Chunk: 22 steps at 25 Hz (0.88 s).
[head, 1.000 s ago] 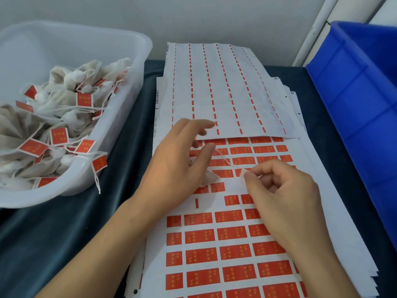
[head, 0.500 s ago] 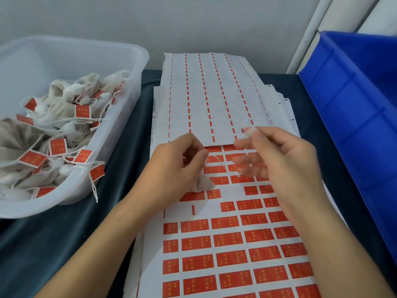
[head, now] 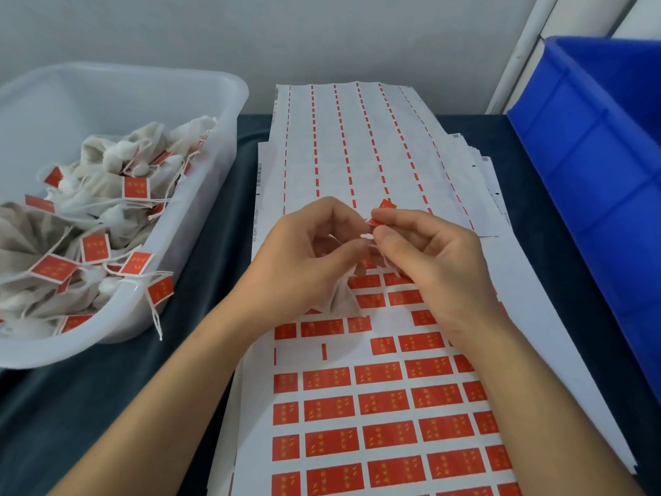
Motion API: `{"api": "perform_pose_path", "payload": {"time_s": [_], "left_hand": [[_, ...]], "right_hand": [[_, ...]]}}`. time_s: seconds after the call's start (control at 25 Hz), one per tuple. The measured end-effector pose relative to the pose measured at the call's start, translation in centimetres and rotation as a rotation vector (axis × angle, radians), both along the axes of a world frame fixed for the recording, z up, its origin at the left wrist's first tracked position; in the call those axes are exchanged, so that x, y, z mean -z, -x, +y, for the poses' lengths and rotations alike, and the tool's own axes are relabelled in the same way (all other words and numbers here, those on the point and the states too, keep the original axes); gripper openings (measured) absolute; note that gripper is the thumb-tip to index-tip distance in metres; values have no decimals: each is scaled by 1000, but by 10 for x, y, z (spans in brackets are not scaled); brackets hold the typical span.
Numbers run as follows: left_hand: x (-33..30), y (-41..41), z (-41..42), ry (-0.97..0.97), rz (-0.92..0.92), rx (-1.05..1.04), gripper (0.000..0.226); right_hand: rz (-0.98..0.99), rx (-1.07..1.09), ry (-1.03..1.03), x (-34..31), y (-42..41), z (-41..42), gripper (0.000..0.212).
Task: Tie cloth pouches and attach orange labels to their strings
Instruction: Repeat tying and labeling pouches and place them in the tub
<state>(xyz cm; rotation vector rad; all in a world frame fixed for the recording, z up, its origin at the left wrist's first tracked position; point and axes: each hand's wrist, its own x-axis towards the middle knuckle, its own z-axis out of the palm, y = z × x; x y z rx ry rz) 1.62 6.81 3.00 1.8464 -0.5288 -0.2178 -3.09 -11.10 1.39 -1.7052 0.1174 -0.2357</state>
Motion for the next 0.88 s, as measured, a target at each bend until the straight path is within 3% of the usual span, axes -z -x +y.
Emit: {"api": "perform_pose_path", "payload": {"time_s": [0.08, 0.2, 0.4, 0.56, 0.76, 0.88], "left_hand": [[1, -3, -1, 79, 31, -63, 8], [2, -3, -4, 152, 59, -103, 9], [7, -1, -2, 149, 57, -107, 11], [8, -1, 0, 56, 24, -131, 11], [11, 0, -3, -211, -13, -68, 11], [11, 1, -4, -206, -12, -63, 19]], "right_hand": [[1, -12, -50, 0, 0, -2, 37], [2, -35, -69, 2, -1, -3, 28], [-29, -18, -30, 6, -5, 0, 27], [-65, 16, -20, 6, -6, 0, 26], [-95, 49, -12, 3, -5, 2, 25], [-95, 71, -5, 3, -5, 2, 25]]}}
